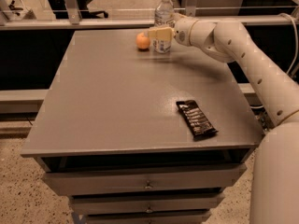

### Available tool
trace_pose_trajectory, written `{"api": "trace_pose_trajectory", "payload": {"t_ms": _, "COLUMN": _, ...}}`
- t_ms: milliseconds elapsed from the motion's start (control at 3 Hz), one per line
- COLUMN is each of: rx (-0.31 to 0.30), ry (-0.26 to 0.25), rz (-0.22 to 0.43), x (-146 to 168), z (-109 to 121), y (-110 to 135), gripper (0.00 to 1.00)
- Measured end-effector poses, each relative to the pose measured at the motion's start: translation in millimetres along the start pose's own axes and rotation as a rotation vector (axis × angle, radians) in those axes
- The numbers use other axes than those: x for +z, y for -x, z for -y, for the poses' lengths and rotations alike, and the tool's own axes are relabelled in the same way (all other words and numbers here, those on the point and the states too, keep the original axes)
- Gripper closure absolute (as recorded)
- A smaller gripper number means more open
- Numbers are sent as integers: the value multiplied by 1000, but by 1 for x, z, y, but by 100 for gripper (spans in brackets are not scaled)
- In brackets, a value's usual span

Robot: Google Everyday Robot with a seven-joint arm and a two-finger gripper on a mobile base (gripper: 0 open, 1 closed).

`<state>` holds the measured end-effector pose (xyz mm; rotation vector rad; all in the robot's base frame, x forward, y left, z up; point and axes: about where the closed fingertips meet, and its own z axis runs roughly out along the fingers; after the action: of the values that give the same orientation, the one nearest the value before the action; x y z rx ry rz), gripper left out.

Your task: Move blue plastic bottle near orange

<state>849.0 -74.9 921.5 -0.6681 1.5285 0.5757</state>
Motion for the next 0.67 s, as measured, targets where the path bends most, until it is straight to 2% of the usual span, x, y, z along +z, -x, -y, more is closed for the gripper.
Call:
{"api": "trace_pose_trajectory", "payload": {"t_ms": 333, "rx": -13, "ry": 14, "rz": -11, "x": -11, "z": -8, "y": 4, "gripper": 0}}
{"api": "trace_pose_trajectory", "payload": {"t_ms": 667, "rx": -52, "ry": 3, "rz": -23, "x": -48, "z": -19, "y": 23, "gripper": 0}}
